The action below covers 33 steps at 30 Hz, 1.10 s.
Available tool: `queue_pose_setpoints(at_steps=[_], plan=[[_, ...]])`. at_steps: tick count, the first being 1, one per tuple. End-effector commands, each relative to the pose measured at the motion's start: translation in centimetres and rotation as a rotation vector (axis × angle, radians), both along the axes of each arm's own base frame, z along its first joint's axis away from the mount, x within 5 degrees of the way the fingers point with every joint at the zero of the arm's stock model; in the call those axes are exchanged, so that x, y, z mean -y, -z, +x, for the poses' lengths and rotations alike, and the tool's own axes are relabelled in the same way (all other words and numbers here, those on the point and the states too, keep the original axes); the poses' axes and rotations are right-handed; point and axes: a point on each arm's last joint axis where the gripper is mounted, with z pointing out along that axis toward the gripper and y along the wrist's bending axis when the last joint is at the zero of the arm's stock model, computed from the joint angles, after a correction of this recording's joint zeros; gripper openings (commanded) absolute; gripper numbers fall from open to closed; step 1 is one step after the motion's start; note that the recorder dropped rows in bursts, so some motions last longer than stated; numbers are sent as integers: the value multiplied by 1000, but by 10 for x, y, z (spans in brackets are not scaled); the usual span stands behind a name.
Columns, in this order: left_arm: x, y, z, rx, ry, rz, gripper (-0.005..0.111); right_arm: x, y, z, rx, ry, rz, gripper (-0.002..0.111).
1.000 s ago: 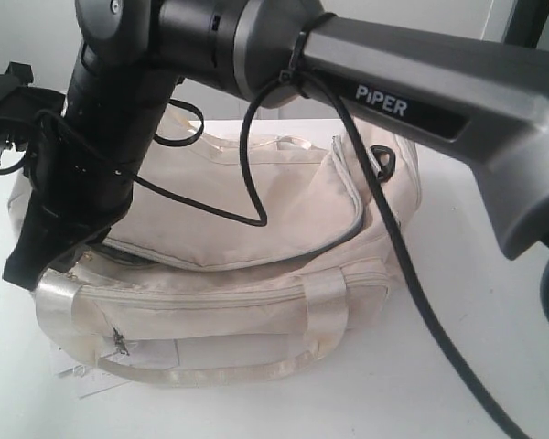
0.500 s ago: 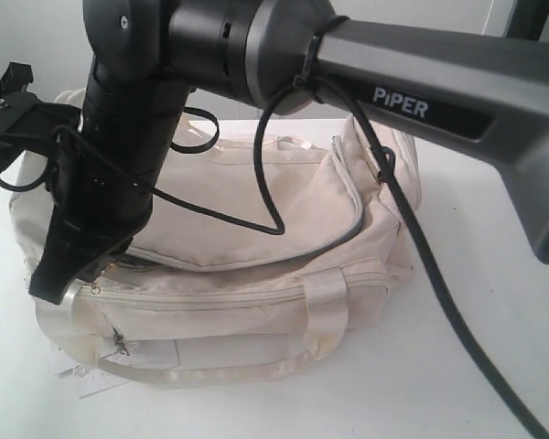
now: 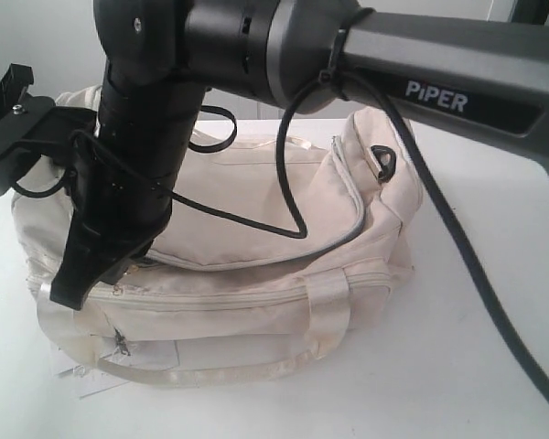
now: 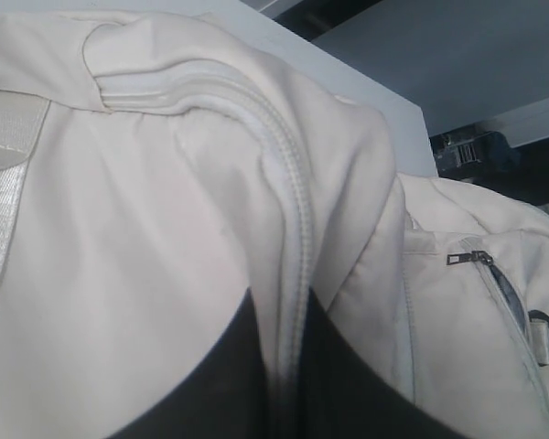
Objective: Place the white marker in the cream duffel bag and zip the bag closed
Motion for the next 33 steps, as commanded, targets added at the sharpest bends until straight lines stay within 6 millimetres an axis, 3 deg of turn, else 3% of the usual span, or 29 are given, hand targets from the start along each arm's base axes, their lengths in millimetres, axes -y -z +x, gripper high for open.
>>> queue_pose_setpoints(at_steps=[1,3,5,9,13,19,22,26,33], plan=[[-1,-7,2,29,-29,-20,0,4,-1,-4,-9,7,-40,0],[-2,-7,2,27,-30,-14,2,3,-1,-5,-14,7,-35,0],[-3,-5,2,24,-33,15,11,3,-1,-5,-15,7,-33,0],[-22,-6,-1,24,-93,13,50,1,-2,-4,-8,19,-5,0],[-41,-15,-7,48,-151,4,69,0,-3,-2,5,24,12,0],[-41,-41,-36,26,-16,54,69,-2,-4,0,31,33,39,0],[-35,-49,-52,3,-59,73,69,-2,-4,-1,24,31,33,0],[-25,-52,-77,9,-145,81,69,-2,-4,-1,24,31,32,0],[-6,-33,-119,-42,-264,26,69,-2,-4,0,25,31,34,0]])
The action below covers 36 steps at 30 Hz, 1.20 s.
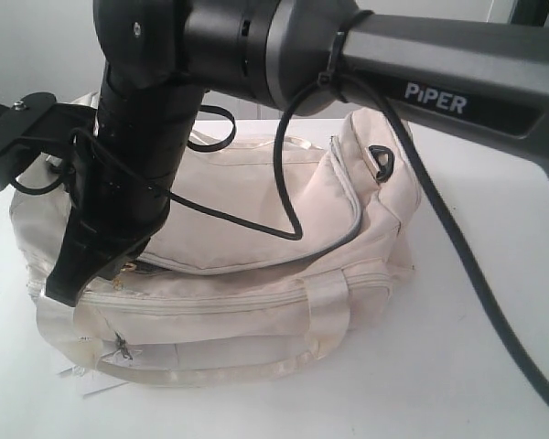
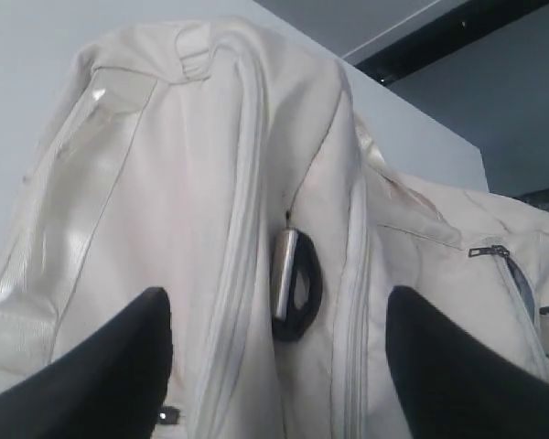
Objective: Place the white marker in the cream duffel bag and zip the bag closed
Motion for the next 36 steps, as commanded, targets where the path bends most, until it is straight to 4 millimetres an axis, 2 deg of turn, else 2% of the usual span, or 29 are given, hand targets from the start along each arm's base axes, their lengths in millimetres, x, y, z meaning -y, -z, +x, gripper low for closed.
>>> queue_pose_setpoints(at_steps=[1,8,11,18,20,23,28,36], plan=[[15,12,-22,-13,-53,-85,69,0,-4,-4,2,-3,10,0],[45,44,-35,-108,-1,-80,69,-1,-5,-3,6,-1,14,0],[57,52,-37,-114,37,-50,69,-1,-5,-3,5,-1,16,0],[60,55,-35,-118,14,1,69,-1,-5,-4,-1,-1,22,0],[60,55,-35,-118,14,1,63,-1,-5,-4,-2,-1,22,0],[60,55,-35,-118,14,1,45,-1,-5,-4,-2,-1,22,0],[60,55,-35,-118,18,-2,2,-1,-5,-4,-2,-1,22,0],[60,55,-35,-105,27,9,0,1,-3,-6,-17,-9,-8,0]])
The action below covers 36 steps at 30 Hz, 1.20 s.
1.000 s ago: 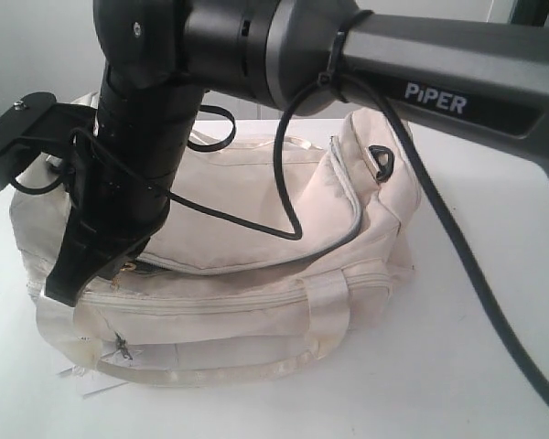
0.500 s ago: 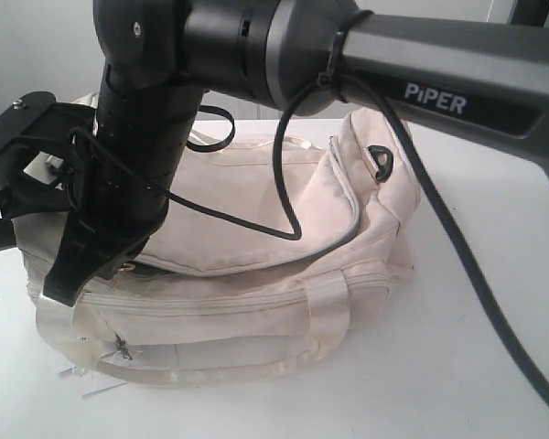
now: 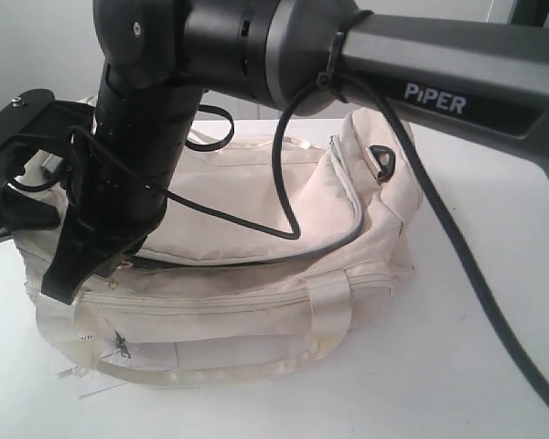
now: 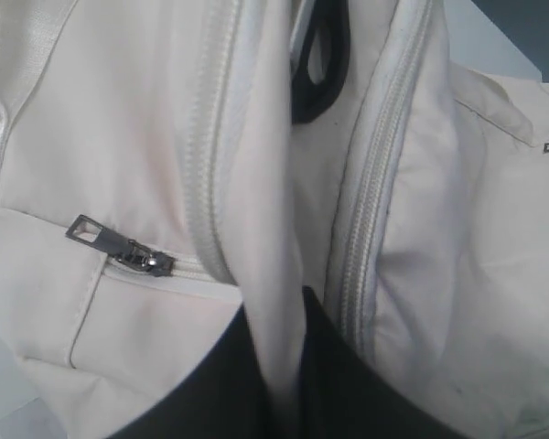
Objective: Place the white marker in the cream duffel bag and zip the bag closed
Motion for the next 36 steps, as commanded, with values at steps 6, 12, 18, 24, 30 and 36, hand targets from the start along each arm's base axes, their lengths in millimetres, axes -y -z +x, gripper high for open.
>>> queue_pose_setpoints(at_steps=[6,12,18,24,30,36], plan=[[1,-2,-1,20,0,3,0,5,-1,-9,-50,-23,-61,0],[0,-2,0,20,-6,8,0,7,-1,-8,-45,-25,-78,0],[0,-2,0,20,-8,9,0,7,0,-8,-38,-23,-85,0],[0,-2,0,20,-9,10,0,7,0,-8,-37,-24,-86,0],[0,-2,0,20,-9,10,0,8,0,-7,-29,-17,-95,0],[0,-2,0,20,-9,10,0,8,0,-7,-37,0,-93,0]])
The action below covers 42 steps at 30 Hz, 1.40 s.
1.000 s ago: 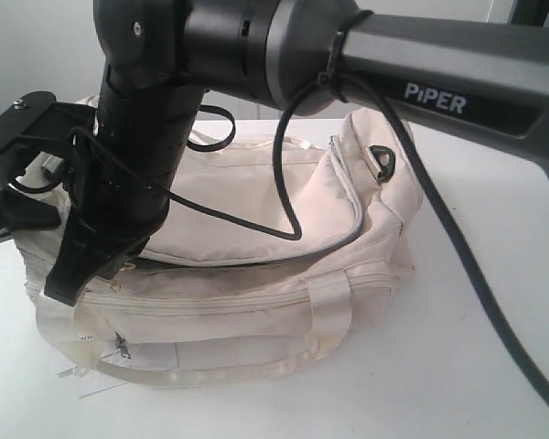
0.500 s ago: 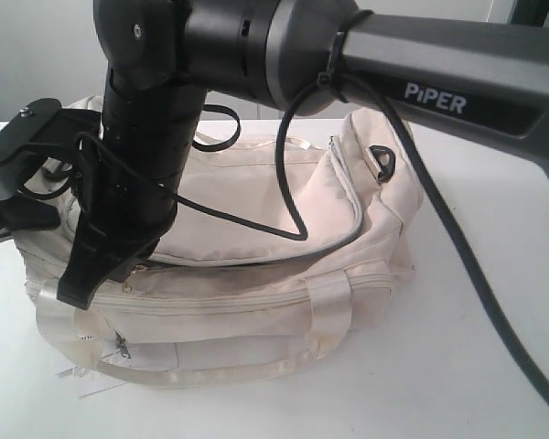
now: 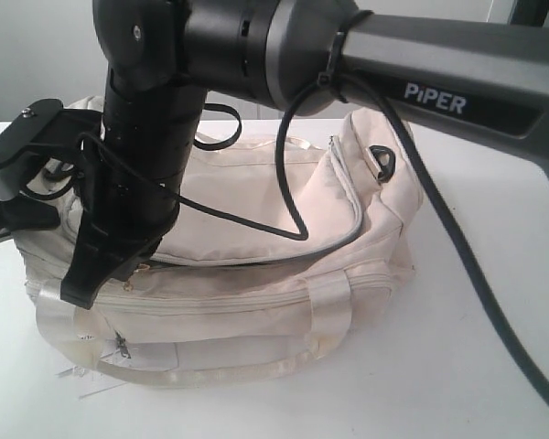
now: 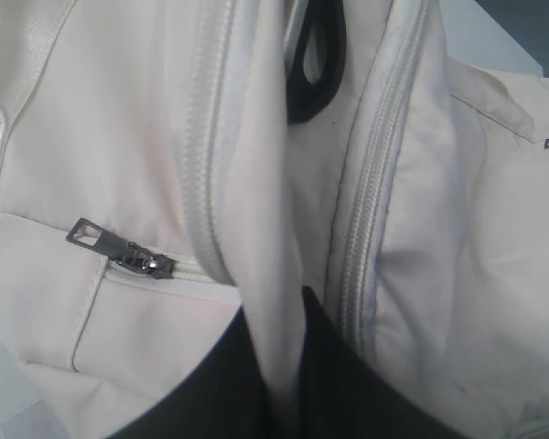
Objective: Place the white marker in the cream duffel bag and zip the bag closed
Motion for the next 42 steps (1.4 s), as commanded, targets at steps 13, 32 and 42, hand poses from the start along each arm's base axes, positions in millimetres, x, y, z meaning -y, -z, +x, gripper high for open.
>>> queue_pose_setpoints(at_steps=[13,32,42], plan=[[0,-2,0,13,-18,0,0,5,-10,-7,-14,31,-7,0],[0,-2,0,13,-21,0,0,15,-4,-12,-8,34,-65,0],[0,-2,0,13,-21,0,0,15,-4,-12,-12,52,-64,0]])
